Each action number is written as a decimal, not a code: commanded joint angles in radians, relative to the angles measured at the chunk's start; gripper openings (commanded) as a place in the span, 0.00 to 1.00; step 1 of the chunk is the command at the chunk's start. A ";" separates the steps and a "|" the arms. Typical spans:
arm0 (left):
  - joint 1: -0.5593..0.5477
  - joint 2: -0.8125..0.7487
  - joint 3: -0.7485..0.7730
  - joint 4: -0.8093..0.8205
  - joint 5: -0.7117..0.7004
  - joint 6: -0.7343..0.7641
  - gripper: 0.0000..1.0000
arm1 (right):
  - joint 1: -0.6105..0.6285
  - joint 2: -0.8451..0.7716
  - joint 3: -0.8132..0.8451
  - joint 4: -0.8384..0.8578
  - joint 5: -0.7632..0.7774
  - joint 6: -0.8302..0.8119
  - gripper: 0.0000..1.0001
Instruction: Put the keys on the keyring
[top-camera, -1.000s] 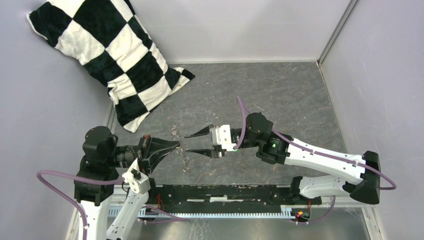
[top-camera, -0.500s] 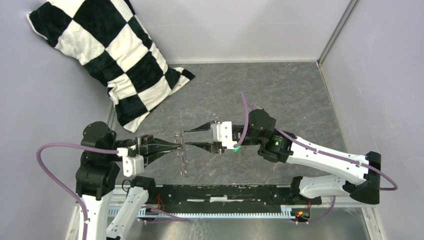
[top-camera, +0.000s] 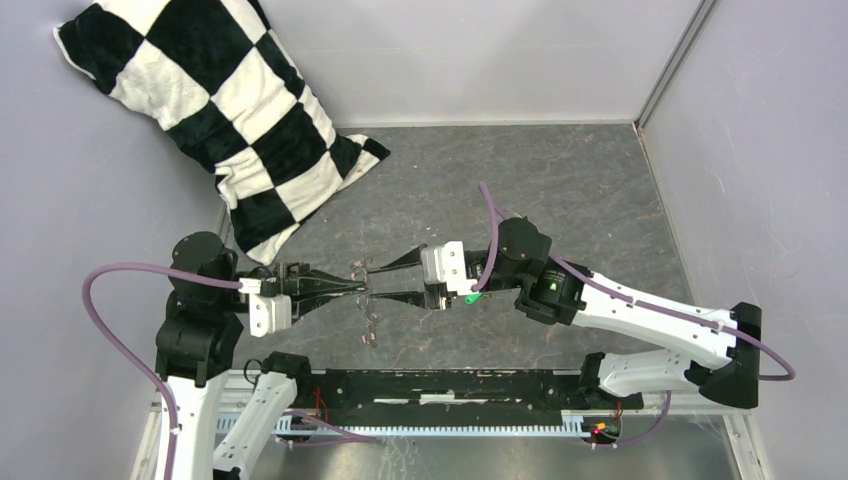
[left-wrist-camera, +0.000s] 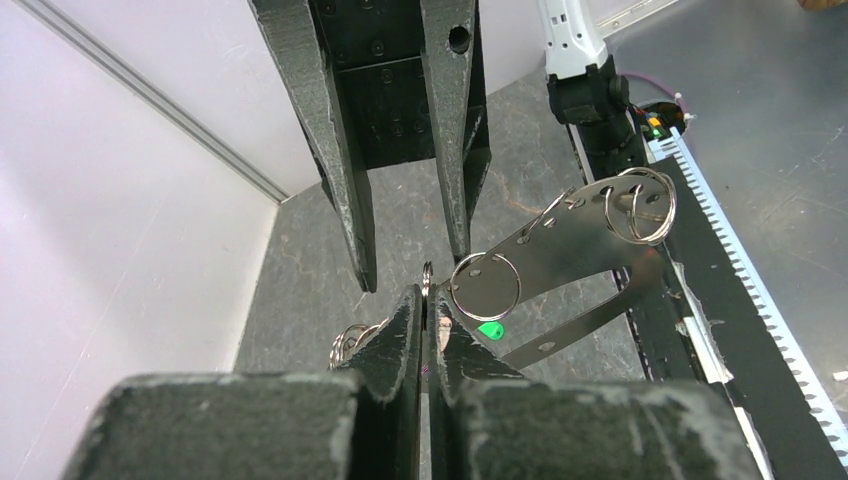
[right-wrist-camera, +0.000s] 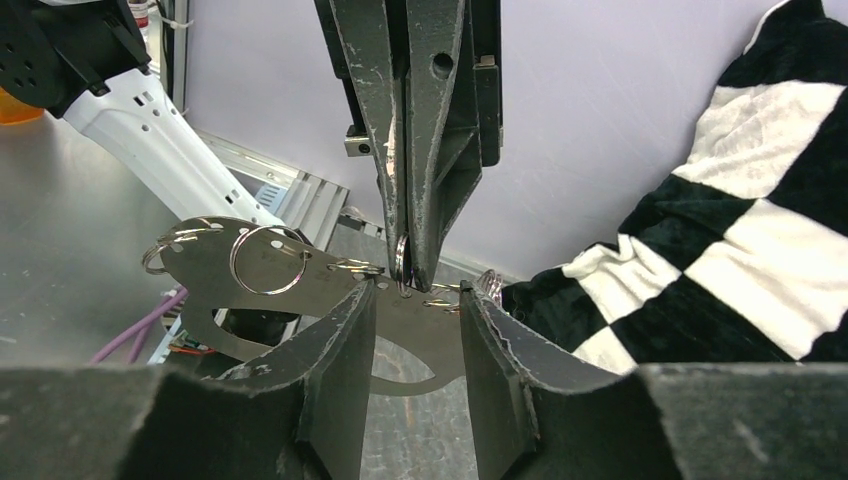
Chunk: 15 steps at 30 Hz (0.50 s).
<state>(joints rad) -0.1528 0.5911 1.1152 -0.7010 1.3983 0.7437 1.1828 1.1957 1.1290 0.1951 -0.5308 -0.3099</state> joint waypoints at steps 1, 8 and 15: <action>0.002 -0.003 0.015 0.031 0.037 -0.052 0.02 | 0.001 0.018 0.029 0.034 -0.005 0.037 0.41; 0.002 -0.022 0.008 0.031 0.043 -0.024 0.02 | 0.001 0.037 0.043 0.040 0.005 0.042 0.29; 0.002 -0.055 -0.033 0.034 0.040 -0.008 0.02 | 0.001 0.025 0.053 0.011 0.021 0.027 0.30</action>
<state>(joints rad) -0.1524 0.5621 1.1053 -0.6964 1.3998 0.7456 1.1828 1.2263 1.1290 0.2020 -0.5301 -0.2806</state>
